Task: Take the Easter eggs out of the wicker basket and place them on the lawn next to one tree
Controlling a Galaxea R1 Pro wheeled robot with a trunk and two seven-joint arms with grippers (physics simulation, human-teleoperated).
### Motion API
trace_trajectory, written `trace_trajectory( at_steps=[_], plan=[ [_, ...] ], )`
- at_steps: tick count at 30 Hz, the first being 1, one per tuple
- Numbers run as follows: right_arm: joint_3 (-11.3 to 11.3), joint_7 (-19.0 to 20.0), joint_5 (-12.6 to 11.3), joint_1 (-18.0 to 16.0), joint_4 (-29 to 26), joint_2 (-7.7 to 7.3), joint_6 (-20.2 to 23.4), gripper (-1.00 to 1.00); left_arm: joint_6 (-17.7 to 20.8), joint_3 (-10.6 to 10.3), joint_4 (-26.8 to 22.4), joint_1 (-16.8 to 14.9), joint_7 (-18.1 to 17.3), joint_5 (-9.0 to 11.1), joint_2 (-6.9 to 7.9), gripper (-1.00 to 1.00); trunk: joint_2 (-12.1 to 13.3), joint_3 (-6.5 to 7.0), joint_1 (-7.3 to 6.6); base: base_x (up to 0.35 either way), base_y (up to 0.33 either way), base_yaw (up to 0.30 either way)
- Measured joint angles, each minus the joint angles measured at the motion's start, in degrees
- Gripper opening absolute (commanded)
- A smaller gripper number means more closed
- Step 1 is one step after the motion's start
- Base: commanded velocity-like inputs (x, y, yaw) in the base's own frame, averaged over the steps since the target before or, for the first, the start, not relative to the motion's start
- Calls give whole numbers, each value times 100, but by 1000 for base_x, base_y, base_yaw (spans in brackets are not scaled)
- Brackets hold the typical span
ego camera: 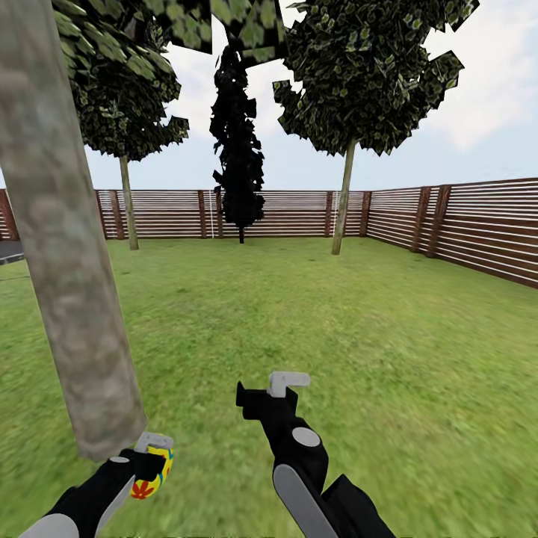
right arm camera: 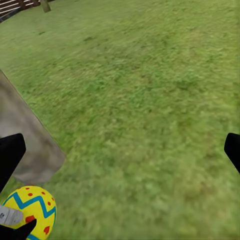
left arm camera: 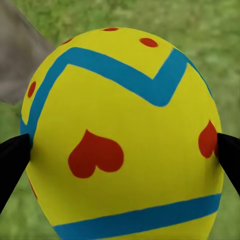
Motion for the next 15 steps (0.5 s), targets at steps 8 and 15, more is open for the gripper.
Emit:
trace_trajectory(
  at_steps=[8, 15],
  plan=[
    [3, 5, 0, 0, 3, 3, -1, 100, -21, 0, 8, 0, -1, 13, 5, -100, -122, -54, 67, 0, 0, 0],
    [99, 1, -1, 0, 3, 9, 0, 100, -77, -13, 0, 8, -1, 12, 2, -100, -122, -54, 64, 76, -17, 0]
  ],
)
